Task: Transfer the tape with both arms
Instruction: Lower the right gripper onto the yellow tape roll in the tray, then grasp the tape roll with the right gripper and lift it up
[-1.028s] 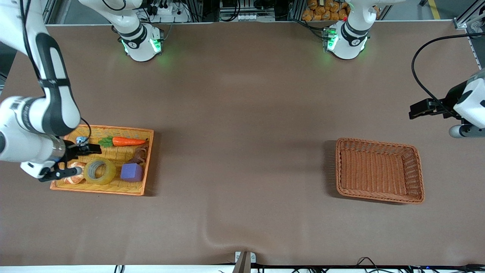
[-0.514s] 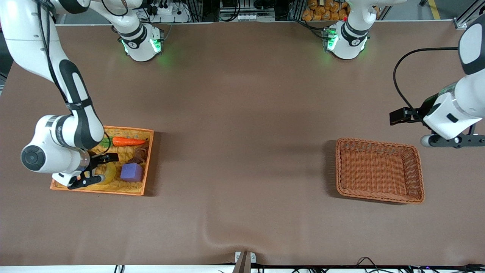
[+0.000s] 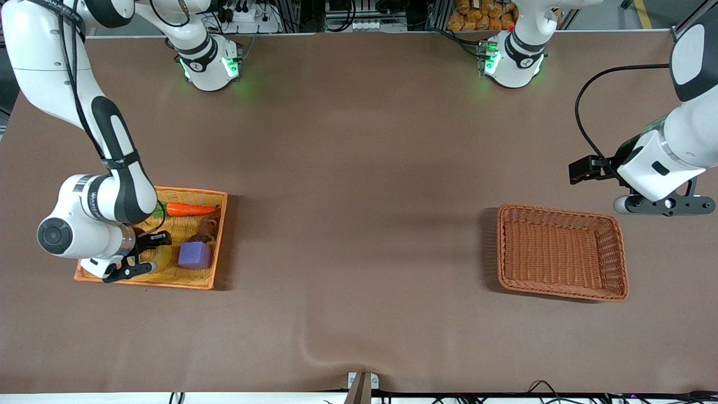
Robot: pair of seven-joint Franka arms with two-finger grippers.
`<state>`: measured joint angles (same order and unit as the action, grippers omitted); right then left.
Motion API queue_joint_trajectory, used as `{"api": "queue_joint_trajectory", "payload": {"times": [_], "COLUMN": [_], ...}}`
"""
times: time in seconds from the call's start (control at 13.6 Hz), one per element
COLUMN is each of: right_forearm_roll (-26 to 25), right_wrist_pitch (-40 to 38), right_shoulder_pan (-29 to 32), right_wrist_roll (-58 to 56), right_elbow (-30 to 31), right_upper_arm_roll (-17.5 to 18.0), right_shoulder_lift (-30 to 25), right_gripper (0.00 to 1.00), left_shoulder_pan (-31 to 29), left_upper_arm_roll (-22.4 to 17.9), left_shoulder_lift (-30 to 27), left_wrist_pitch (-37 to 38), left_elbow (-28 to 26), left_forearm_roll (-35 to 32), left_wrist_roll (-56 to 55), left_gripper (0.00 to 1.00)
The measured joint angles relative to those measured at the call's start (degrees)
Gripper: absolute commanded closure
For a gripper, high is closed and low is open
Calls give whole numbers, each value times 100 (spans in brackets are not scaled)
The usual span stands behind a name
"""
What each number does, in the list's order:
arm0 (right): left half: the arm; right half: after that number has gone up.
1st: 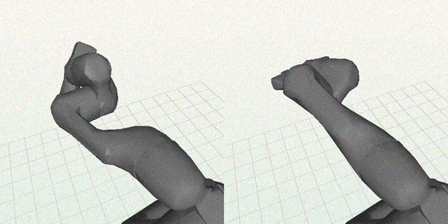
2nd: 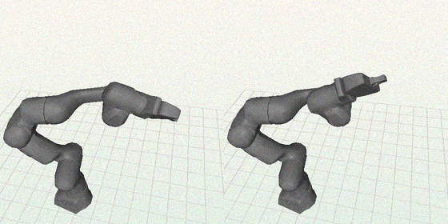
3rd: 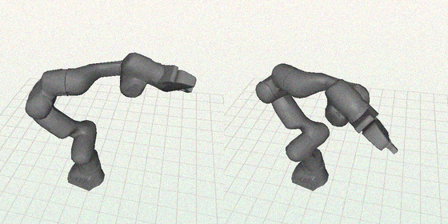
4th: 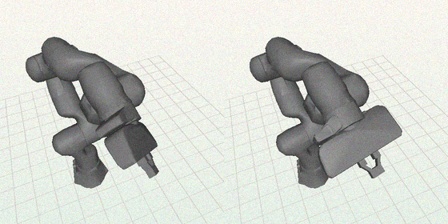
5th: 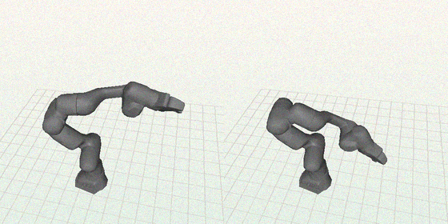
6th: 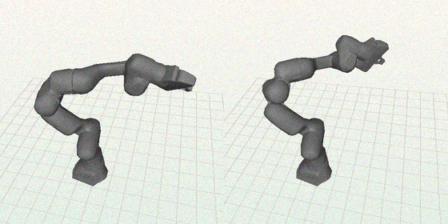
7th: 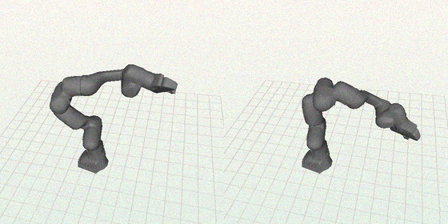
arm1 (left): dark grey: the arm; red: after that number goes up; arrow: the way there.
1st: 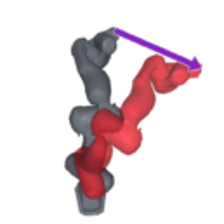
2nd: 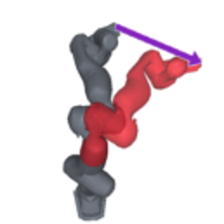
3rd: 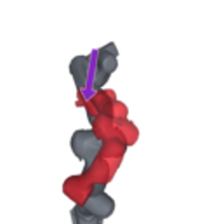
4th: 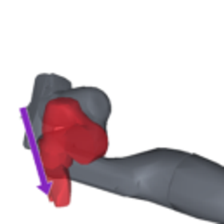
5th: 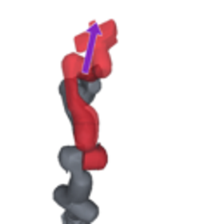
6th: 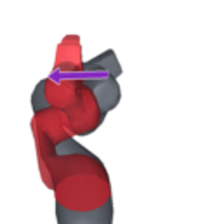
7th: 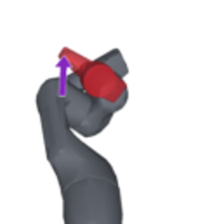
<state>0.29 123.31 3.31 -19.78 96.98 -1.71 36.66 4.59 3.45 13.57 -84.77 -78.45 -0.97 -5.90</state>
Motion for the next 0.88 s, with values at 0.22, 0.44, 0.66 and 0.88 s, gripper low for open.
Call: {"api": "queue_joint_trajectory", "payload": {"times": [0.22,0.44,0.66,0.88], "right_forearm_roll": [0,0,2,29], "right_wrist_pitch": [-9,-304,-1271,-2331], "right_shoulder_pan": [-9,-31,-217,-756], "right_wrist_roll": [-11,-11,-11,9], "right_elbow": [-82,-273,-673,-1224], "right_upper_arm_roll": [13,35,66,105], "right_shoulder_lift": [-16,-211,-702,-933], "right_gripper": [100,100,100,100], "left_shoulder_pan": [1,0,1,2], "left_upper_arm_roll": [0,-2,-2,-2], "left_shoulder_lift": [15,38,87,112], "left_wrist_pitch": [0,0,0,0], "left_elbow": [-1,-6,-12,-12], "left_forearm_roll": [0,0,0,0], "left_wrist_roll": [-2,-3,-29,-69], "left_gripper": [0,0,0,0]}}
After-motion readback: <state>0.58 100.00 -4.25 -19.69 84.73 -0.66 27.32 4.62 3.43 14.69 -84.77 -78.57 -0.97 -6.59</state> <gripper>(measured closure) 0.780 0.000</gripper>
